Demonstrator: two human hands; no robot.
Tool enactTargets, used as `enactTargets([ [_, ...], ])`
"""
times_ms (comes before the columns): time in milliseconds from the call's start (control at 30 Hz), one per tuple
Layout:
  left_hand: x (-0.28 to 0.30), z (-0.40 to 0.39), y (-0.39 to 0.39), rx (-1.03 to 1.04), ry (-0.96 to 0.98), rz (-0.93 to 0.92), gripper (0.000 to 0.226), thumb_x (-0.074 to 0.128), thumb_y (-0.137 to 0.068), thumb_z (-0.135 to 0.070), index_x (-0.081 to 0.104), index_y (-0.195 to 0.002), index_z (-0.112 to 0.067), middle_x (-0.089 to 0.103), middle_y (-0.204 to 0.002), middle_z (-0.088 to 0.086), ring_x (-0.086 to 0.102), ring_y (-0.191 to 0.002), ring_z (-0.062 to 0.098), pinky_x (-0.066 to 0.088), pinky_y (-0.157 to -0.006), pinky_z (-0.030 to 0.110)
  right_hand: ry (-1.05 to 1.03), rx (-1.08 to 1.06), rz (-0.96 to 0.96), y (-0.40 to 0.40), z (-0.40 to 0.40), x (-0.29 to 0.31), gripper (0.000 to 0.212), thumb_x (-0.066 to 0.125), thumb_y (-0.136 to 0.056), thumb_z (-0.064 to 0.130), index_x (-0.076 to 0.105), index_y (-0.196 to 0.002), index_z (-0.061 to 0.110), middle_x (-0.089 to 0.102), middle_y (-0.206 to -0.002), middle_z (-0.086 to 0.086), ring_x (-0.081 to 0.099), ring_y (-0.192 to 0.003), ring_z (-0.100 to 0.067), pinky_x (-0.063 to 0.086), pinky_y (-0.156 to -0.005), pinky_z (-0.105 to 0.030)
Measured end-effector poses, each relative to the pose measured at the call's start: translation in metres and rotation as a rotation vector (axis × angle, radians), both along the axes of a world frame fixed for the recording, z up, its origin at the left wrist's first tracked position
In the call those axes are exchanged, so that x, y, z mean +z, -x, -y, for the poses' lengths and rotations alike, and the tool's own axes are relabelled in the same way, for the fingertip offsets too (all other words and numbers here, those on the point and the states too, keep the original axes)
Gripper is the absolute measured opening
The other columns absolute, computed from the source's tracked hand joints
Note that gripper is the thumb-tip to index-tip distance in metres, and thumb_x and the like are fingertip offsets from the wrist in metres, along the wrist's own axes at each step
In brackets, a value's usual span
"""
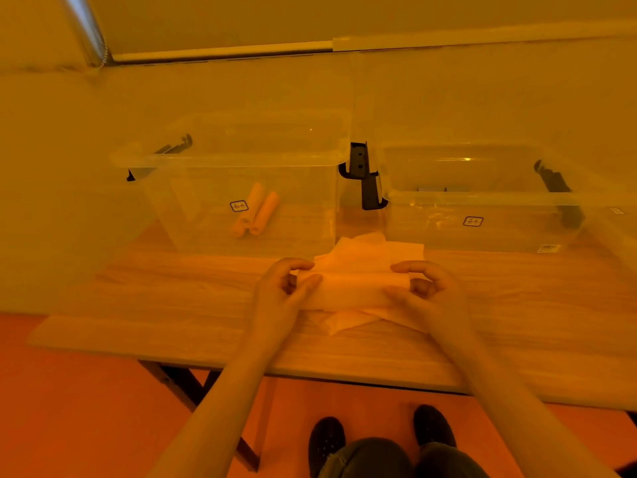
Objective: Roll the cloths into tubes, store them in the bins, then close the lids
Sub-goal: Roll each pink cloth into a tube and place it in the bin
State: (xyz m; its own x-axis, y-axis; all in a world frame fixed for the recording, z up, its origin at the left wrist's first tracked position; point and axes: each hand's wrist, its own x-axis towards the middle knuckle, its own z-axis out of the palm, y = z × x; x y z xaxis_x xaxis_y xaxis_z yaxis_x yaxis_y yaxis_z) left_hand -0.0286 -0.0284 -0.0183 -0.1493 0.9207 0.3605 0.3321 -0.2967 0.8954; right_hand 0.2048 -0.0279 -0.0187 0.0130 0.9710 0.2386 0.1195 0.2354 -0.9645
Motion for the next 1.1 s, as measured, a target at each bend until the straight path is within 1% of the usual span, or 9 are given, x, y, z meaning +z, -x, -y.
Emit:
enactTargets([
  [167, -0.002, -0.001, 0.0005, -0.071, 0.023, 0.055, 0.039, 0.076, -0.078, -0.009, 0.065, -0.099, -0.04, 0.067, -0.099, -0.007, 0.063, -0.087, 0.013, 0.051, -0.07, 0.024, 0.009, -0.046, 0.025, -0.0013, -0.0031, -0.0031, 0.036, 0.074, -0.066, 0.036, 0.066, -0.101, 0.034, 0.066, -0.107, 0.003, 0.067, -0.089, -0.014, 0.058, -0.078, -0.034],
  [333, -0.0016, 0.0002, 0.0007, -0.075, 0.017, 0.028, 0.039, 0.074, -0.081, -0.02, 0.062, -0.101, -0.051, 0.066, -0.101, -0.012, 0.063, -0.093, 0.017, 0.056, -0.078, 0.04, -0.067, -0.108, 0.035, -0.0012, -0.0039, -0.0027, 0.009, 0.067, -0.083, 0.029, 0.068, -0.092, 0.03, 0.068, -0.099, 0.003, 0.063, -0.089, -0.009, 0.053, -0.069, -0.022],
  [433, 0.0009, 0.0004, -0.0011, -0.051, 0.043, -0.014, 0.024, 0.069, -0.084, -0.026, 0.061, -0.1, -0.043, 0.065, -0.1, -0.01, 0.063, -0.092, 0.01, 0.056, -0.077, 0.038, -0.054, -0.077, 0.036, -0.0005, -0.0023, -0.0021, 0.01, 0.067, -0.084, 0.024, 0.067, -0.094, 0.029, 0.066, -0.101, 0.009, 0.062, -0.09, -0.001, 0.052, -0.071, -0.019],
  [533, 0.0038, 0.0022, -0.0027, -0.031, 0.048, -0.04, 0.005, 0.066, -0.087, -0.027, 0.063, -0.087, -0.031, 0.066, -0.085, -0.003, 0.063, -0.077, 0.011, 0.052, -0.067, 0.037, -0.05, -0.04, 0.037, 0.0013, -0.0021, -0.0022, 0.028, 0.076, -0.076, 0.014, 0.064, -0.095, 0.03, 0.065, -0.104, 0.01, 0.064, -0.091, 0.002, 0.056, -0.07, -0.019],
  [633, 0.0013, 0.0021, -0.0011, -0.003, 0.046, -0.089, 0.018, 0.062, -0.089, -0.032, 0.062, -0.08, -0.016, 0.063, -0.077, 0.007, 0.059, -0.07, 0.021, 0.047, -0.063, 0.04, -0.043, -0.029, 0.019, 0.0008, -0.0029, -0.0037, 0.032, 0.076, -0.076, 0.013, 0.063, -0.097, 0.033, 0.066, -0.105, 0.007, 0.065, -0.089, -0.002, 0.058, -0.067, -0.023],
  [733, 0.0023, 0.0024, -0.002, -0.028, 0.038, -0.041, 0.004, 0.066, -0.087, -0.03, 0.064, -0.085, -0.028, 0.065, -0.082, 0.003, 0.061, -0.075, 0.018, 0.048, -0.064, 0.037, -0.043, -0.029, 0.015, 0.0002, -0.0036, -0.0046, 0.027, 0.073, -0.078, 0.025, 0.063, -0.1, 0.038, 0.065, -0.107, 0.004, 0.065, -0.091, -0.01, 0.057, -0.068, -0.028],
  [800, 0.0033, 0.0025, -0.0025, -0.067, 0.047, 0.024, 0.024, 0.072, -0.083, -0.025, 0.062, -0.095, -0.042, 0.066, -0.091, 0.0, 0.064, -0.081, 0.017, 0.053, -0.066, 0.033, -0.059, -0.044, 0.032, 0.0006, -0.0039, -0.0039, 0.022, 0.068, -0.079, 0.033, 0.063, -0.1, 0.038, 0.063, -0.11, 0.009, 0.063, -0.094, -0.008, 0.056, -0.073, -0.027],
  [900, 0.0056, 0.0046, -0.004, -0.121, 0.05, 0.052, 0.046, 0.078, -0.076, -0.011, 0.059, -0.107, -0.038, 0.066, -0.098, -0.004, 0.064, -0.084, 0.009, 0.054, -0.068, 0.023, -0.059, -0.053, 0.055, 0.0007, -0.0039, -0.0031, 0.023, 0.062, -0.078, 0.043, 0.064, -0.099, 0.033, 0.063, -0.109, 0.007, 0.061, -0.097, -0.007, 0.055, -0.075, -0.027],
  [1100, 0.0014, 0.0017, -0.0017, -0.101, 0.062, 0.01, 0.037, 0.078, -0.076, -0.018, 0.063, -0.099, -0.043, 0.065, -0.106, -0.01, 0.062, -0.095, 0.012, 0.055, -0.08, 0.038, -0.073, -0.082, 0.049, 0.0005, -0.003, -0.0017, 0.003, 0.063, -0.088, 0.026, 0.064, -0.089, 0.028, 0.064, -0.094, 0.009, 0.061, -0.085, -0.002, 0.047, -0.063, -0.018],
])
